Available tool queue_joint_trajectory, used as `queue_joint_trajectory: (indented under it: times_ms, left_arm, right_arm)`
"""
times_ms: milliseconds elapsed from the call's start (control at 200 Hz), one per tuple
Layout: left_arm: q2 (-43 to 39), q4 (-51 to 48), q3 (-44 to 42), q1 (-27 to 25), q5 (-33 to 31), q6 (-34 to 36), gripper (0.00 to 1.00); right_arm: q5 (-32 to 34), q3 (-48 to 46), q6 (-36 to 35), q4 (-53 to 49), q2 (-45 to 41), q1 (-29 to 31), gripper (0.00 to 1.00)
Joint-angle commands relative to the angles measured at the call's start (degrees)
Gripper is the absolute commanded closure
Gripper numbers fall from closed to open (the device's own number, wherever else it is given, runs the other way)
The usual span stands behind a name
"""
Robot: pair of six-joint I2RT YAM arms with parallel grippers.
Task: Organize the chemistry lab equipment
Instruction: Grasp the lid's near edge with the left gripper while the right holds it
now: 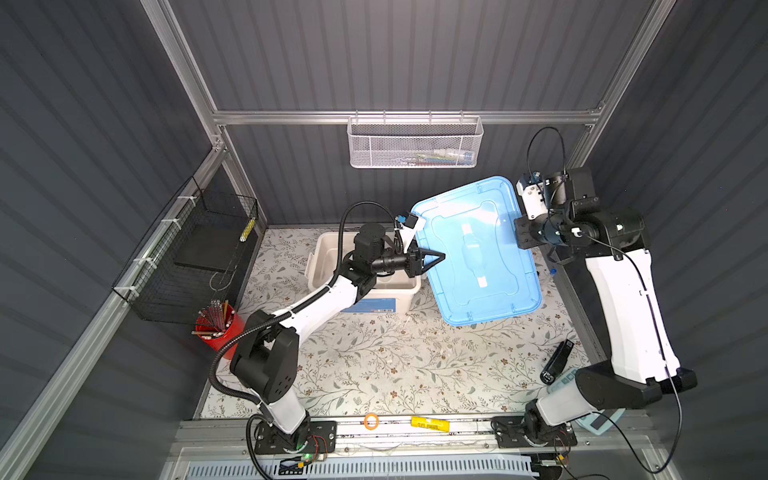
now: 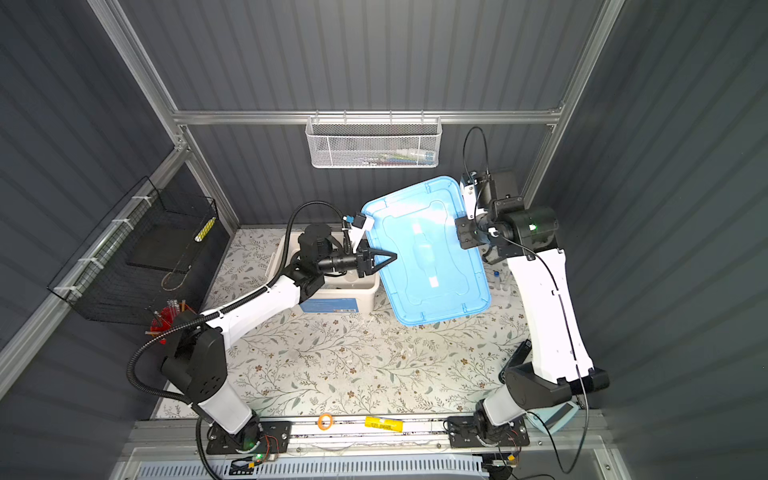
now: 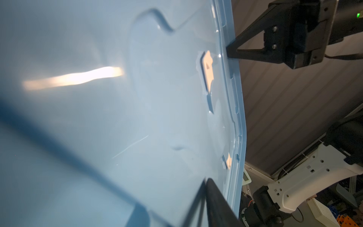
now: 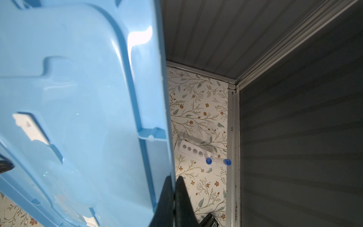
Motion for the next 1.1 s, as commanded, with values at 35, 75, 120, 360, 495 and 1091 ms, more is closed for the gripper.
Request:
queue_joint_trajectory:
  times_ms: [35, 75, 120, 360, 495, 1091]
  left_arm:
    - [-3.1, -1.5, 0.4, -0.4, -0.8, 3.2, 0.68]
    - [-3.5, -1.9, 0.4, -0.4, -1.1, 3.5, 0.73]
    - [-4.1, -2.2, 0.4, -0.4, -1.7, 3.9, 0.77]
    - [-7.5, -5.2, 0.2, -0.3, -4.8, 6.7, 0.93]
    - [-9.2, -10.9, 1.4, -0.3, -9.2, 11.6, 0.93]
    - [-17.1, -37.6, 17.4, -0.3, -38.0, 41.3, 0.93]
  right_arm:
    - [-1.5, -2.0, 1.8, 3.2, -0.5, 0.5, 0.97]
    - [-1.5, -2.5, 2.0, 3.4, -0.6, 0.5, 0.95]
    - [-1.6, -3.2, 2.1, 4.0, -0.7, 0.5, 0.9]
    - [-2.1, -5.0, 2.8, 6.0, -1.2, 0.5, 0.69]
    - [-1.0, -5.2, 3.3, 6.3, -2.1, 0.5, 0.58]
    - [-16.4, -8.6, 12.7, 14.0, -10.5, -1.2, 0.34]
